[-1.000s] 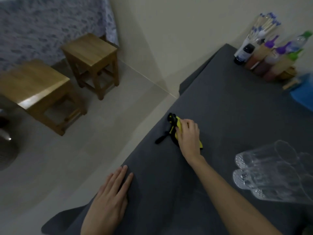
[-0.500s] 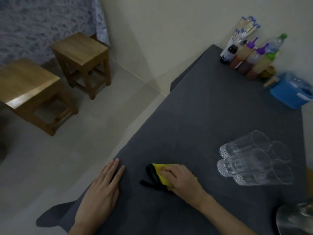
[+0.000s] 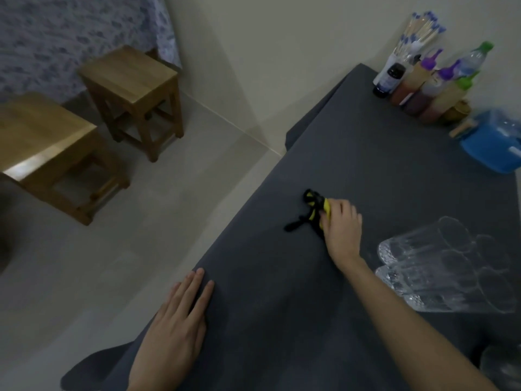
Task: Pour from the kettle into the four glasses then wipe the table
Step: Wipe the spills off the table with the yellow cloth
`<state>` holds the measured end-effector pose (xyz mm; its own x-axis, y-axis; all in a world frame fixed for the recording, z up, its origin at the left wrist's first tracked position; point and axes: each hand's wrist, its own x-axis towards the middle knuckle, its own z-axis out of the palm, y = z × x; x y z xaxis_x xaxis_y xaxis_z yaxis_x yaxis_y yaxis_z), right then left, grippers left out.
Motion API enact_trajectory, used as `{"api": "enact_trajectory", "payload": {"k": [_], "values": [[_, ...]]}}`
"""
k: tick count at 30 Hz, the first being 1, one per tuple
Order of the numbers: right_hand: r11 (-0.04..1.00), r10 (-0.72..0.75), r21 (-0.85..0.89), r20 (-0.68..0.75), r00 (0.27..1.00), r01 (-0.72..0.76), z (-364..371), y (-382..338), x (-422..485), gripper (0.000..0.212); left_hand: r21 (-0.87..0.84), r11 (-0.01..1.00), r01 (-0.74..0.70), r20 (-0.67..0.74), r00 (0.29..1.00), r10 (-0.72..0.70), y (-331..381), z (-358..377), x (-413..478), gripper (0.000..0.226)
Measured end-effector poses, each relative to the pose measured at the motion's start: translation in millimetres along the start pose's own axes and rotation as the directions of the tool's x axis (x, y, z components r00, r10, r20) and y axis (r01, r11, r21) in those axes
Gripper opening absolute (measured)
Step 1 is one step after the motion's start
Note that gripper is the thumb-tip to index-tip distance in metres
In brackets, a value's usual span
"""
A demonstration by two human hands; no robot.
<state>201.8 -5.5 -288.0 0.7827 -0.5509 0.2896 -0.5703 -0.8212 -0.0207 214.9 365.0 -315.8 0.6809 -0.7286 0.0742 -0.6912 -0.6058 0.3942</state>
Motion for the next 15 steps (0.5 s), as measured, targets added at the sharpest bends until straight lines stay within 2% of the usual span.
{"api": "enact_trajectory", "payload": {"k": [3,6,12,15], "values": [[0.997,0.064,0.031,-0.009,0.998,-0.064,10.1,-17.9,24.4,0.018,0.022,1.0,0.009,0.012,1.0,-0.009,0.7,0.0,-1.3,0.054],[0.995,0.048,0.089,-0.018,0.999,-0.046,15.1,-41.2,31.4,0.018,0.052,0.998,0.03,0.037,0.999,-0.032,2.8,-1.4,-2.6,0.054],[0.968,-0.166,0.193,-0.003,0.986,0.163,11.6,-112.9,-13.4,0.014,0.077,0.996,0.044,0.08,0.996,-0.051,5.6,-8.6,-2.4,0.054],[0.919,-0.291,0.273,-0.017,0.957,0.284,0.0,-134.3,-57.8,0.014,0.091,0.995,0.038,0.11,0.993,-0.048,4.7,-9.8,-1.9,0.055]]}}
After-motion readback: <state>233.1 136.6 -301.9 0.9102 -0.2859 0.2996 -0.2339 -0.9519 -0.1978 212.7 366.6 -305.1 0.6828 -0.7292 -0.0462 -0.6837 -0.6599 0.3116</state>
